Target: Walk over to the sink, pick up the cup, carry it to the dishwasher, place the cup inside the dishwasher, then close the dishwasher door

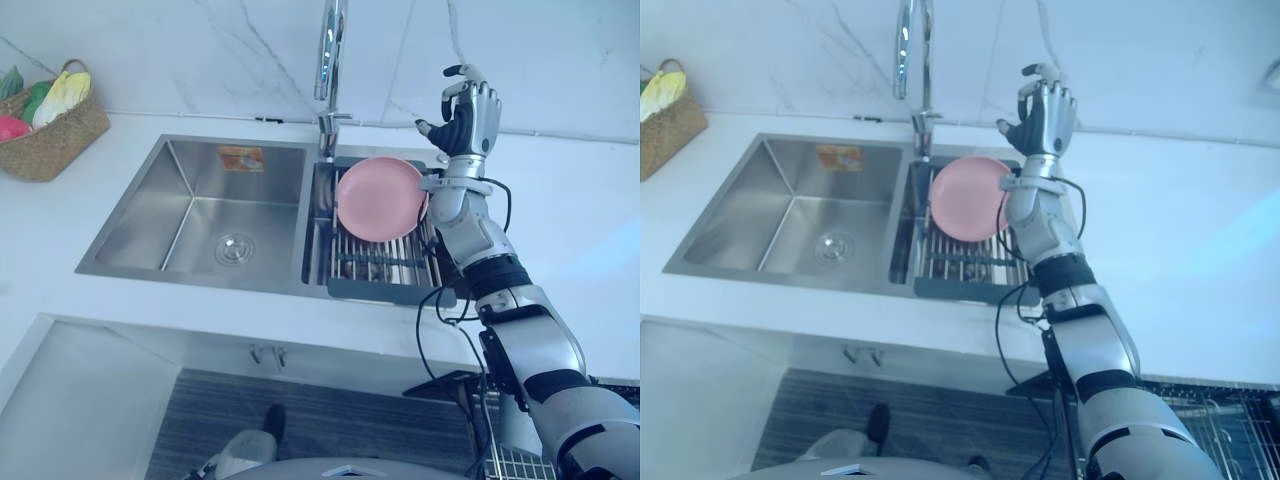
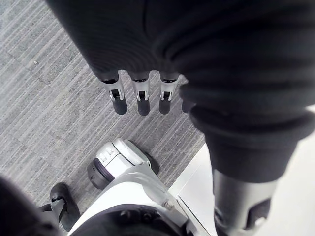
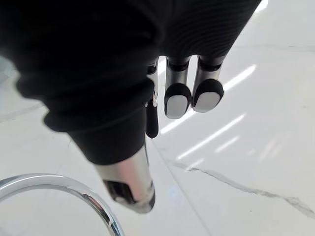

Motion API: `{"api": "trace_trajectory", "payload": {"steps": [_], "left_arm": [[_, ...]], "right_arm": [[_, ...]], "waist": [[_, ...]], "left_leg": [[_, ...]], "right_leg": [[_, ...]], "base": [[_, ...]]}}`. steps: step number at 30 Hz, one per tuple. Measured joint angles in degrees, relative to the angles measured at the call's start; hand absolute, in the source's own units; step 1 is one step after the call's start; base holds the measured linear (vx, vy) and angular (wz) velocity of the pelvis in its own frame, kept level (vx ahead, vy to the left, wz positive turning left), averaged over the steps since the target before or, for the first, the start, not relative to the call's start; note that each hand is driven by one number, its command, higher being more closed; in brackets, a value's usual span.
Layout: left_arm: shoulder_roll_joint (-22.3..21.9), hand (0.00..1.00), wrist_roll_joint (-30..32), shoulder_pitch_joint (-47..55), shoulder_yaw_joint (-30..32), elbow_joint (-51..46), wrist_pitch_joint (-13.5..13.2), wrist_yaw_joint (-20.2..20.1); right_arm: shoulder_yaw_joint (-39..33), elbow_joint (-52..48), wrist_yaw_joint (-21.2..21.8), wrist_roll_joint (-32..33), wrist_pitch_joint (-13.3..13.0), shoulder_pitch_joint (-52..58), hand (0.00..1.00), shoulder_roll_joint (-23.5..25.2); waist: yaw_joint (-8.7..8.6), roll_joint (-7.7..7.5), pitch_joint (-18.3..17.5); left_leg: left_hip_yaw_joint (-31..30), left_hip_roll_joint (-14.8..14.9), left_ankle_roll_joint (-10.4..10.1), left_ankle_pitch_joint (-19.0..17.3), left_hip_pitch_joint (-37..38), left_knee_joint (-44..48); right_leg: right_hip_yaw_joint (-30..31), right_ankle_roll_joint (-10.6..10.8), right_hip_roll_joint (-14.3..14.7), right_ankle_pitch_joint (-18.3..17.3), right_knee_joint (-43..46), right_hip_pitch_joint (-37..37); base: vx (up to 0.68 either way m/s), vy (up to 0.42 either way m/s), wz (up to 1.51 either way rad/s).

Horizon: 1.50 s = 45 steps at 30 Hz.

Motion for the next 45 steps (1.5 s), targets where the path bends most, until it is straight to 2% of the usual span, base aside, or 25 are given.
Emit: {"api": "trace_trajectory", "payload": {"steps": [1, 4, 6, 7, 9, 14, 19, 26, 45], "left_arm": [[0.0, 0.0, 0.0, 0.0, 0.0, 0.0, 0.0, 0.0], [0.2, 0.0, 0.0, 0.0, -0.2, 0.0, 0.0, 0.0], [0.4, 0.0, -0.1, -0.1, -0.2, -0.1, 0.0, 0.0], [0.4, 0.0, -0.1, -0.1, -0.2, -0.1, 0.0, 0.0], [0.5, 0.0, -0.1, -0.2, -0.2, -0.1, 0.1, 0.2], [0.5, 0.0, -0.1, 0.2, -0.3, -0.1, 0.2, 1.8], [0.6, 0.0, -0.8, 0.2, -0.3, 0.0, 0.2, 2.6], [1.0, 0.0, -2.4, 0.2, -0.3, 0.1, 0.2, 3.6], [1.0, 0.0, -2.4, 0.1, -0.2, 0.0, 0.3, 3.2]], "right_arm": [[0.0, 0.0, 0.2, 0.5, 0.0, 0.0, 0.0, 0.0], [-1.0, -0.1, 4.4, 6.7, 1.3, 0.2, 0.0, 0.9], [-4.0, -3.3, 8.8, 15.2, 3.4, 2.8, 0.0, 2.0], [-5.0, -4.4, 9.8, 17.2, 4.0, 3.7, 0.0, 2.5], [-7.1, -6.5, 14.7, 24.0, 7.5, 6.6, 0.0, 3.7], [-9.5, -6.4, 21.2, 31.0, 12.3, 8.6, 0.0, 3.7], [-12.9, -4.7, 25.6, 33.5, 12.6, 8.6, 0.0, 3.6], [-13.2, 2.9, 29.3, 33.2, 14.7, 8.5, 0.0, 3.6], [-12.7, 11.8, 30.8, 28.4, 16.2, 4.3, 0.0, 3.4]], "waist": [[0.0, -0.08, 0.0], [-0.15, -0.38, 0.0], [-0.12, -0.64, 0.0], [-0.14, -0.74, 0.0], [-0.44, -1.06, 0.0], [-1.45, -1.23, 0.0], [-1.31, -1.93, -0.2], [-1.02, -2.77, -0.4], [0.04, -2.75, -0.4]], "left_leg": [[0.0, 0.0, 0.0, 0.0, 0.0, 0.0], [0.4, 0.1, 0.0, 0.0, 0.0, 0.0], [0.7, 0.1, -0.1, -0.1, 0.0, 0.0], [0.8, 0.1, -0.1, -0.1, 0.0, 0.0], [1.5, 0.2, -0.1, -0.2, 0.3, 0.0], [2.4, 0.3, -0.2, -0.5, 0.9, 0.0], [2.8, 0.3, -0.2, -0.5, 1.0, 0.0], [1.4, 0.0, 0.0, -0.3, 1.0, 0.0], [-1.3, -0.5, 0.1, 0.1, 0.6, 0.0]], "right_leg": [[0.1, 0.0, 0.0, 0.0, 0.0, 0.0], [0.4, 0.0, 0.0, 0.0, 0.0, -0.1], [0.6, 0.0, 0.0, 0.0, 0.0, -0.2], [0.7, 0.0, 0.0, 0.1, 0.0, -0.3], [1.4, 0.0, 0.0, 0.1, 0.0, -0.4], [2.3, -0.1, 0.0, 0.2, 0.1, -0.4], [2.3, -0.1, 0.0, 0.2, 0.0, -0.5], [1.3, -0.2, -0.1, 0.1, 0.0, 0.3], [-1.1, -0.3, -0.2, -0.1, -0.2, 1.3]], "base": [[0.0, 0.0, -0.03], [0.0, 0.0, -0.04], [0.0, 0.002, -0.04], [0.01, 0.003, -0.07], [0.01, 0.004, -0.14], [-0.01, 0.004, -0.12], [-0.01, 0.003, -0.04], [0.0, 0.002, 0.1], [0.0, 0.0, 0.06]]}}
